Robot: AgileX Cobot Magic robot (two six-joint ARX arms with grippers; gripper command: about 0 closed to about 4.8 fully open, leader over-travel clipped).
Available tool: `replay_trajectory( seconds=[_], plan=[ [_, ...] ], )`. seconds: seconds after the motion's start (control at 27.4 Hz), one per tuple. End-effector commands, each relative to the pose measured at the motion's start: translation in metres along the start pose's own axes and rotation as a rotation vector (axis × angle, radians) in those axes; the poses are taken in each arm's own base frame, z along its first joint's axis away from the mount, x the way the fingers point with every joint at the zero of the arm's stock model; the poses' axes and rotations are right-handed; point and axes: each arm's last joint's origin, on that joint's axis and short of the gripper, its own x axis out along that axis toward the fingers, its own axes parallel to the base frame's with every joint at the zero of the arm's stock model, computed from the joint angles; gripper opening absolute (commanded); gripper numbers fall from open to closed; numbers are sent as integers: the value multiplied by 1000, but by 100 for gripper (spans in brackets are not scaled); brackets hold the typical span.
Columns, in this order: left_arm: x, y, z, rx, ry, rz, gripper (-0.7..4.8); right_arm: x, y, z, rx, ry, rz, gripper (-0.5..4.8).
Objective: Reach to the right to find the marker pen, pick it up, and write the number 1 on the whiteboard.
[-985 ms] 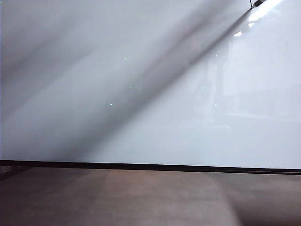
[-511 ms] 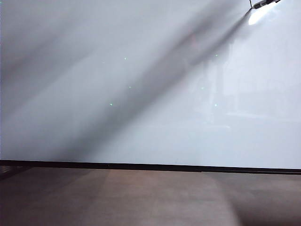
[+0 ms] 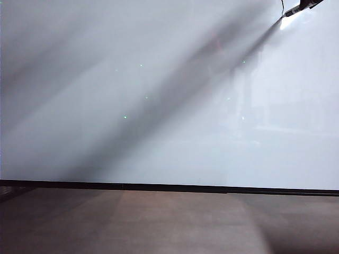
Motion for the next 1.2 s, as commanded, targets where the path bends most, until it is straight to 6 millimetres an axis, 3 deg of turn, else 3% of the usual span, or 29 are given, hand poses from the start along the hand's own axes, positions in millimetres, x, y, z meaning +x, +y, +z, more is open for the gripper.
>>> replay_trajectory(
  seconds=[0.04, 0.51, 0.77, 0.99, 1.2],
  plan=[
    [-1, 1, 2, 1, -11, 3, -5, 0, 0, 1, 1, 0, -4, -2],
    [-1, 1, 2, 1, -11, 3, -5, -1, 0, 1, 1, -1, 0, -2],
    [-1, 1, 2, 1, -11, 3, -5, -10, 0, 8, 11, -63, 40, -2],
    [-1, 1, 2, 19, -10, 2, -5, -50, -4, 17, 16, -116, 85, -1],
    [-1, 1, 2, 52, -12, 3, -5, -113, -14, 24, 25, -202, 15, -2]
  ],
)
